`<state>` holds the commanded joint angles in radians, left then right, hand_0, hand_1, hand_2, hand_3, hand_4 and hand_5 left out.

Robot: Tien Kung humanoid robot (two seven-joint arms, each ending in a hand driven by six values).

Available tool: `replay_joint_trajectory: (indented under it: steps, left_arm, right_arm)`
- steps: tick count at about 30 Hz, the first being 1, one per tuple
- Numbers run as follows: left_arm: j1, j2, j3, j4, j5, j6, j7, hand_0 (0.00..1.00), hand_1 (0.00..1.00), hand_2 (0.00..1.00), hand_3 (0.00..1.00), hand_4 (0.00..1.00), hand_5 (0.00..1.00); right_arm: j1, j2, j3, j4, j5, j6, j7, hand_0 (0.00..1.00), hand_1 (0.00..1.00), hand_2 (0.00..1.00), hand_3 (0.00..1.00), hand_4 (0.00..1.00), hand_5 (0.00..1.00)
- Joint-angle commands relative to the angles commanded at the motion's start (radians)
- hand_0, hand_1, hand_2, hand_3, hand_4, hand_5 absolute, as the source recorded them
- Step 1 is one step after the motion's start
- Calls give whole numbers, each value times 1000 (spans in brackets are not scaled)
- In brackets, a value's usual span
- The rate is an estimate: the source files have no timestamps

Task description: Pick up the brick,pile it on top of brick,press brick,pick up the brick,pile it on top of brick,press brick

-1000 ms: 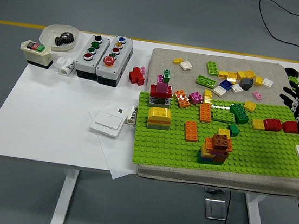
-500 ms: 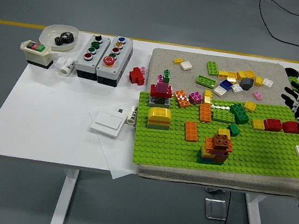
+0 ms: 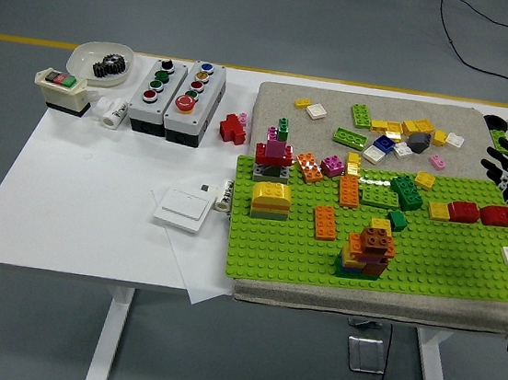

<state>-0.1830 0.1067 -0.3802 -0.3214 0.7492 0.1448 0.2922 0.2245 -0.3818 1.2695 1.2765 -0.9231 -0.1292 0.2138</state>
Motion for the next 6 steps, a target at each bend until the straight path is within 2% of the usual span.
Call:
replay_joint_trajectory:
  steps: [6]
  left_arm:
    - [-2, -3, 14, 1, -26, 5, -8, 790, 778, 785, 589, 655, 678]
  right_arm:
    - [2, 0, -3, -1, 3, -1, -5, 953, 846, 872, 905, 998, 998]
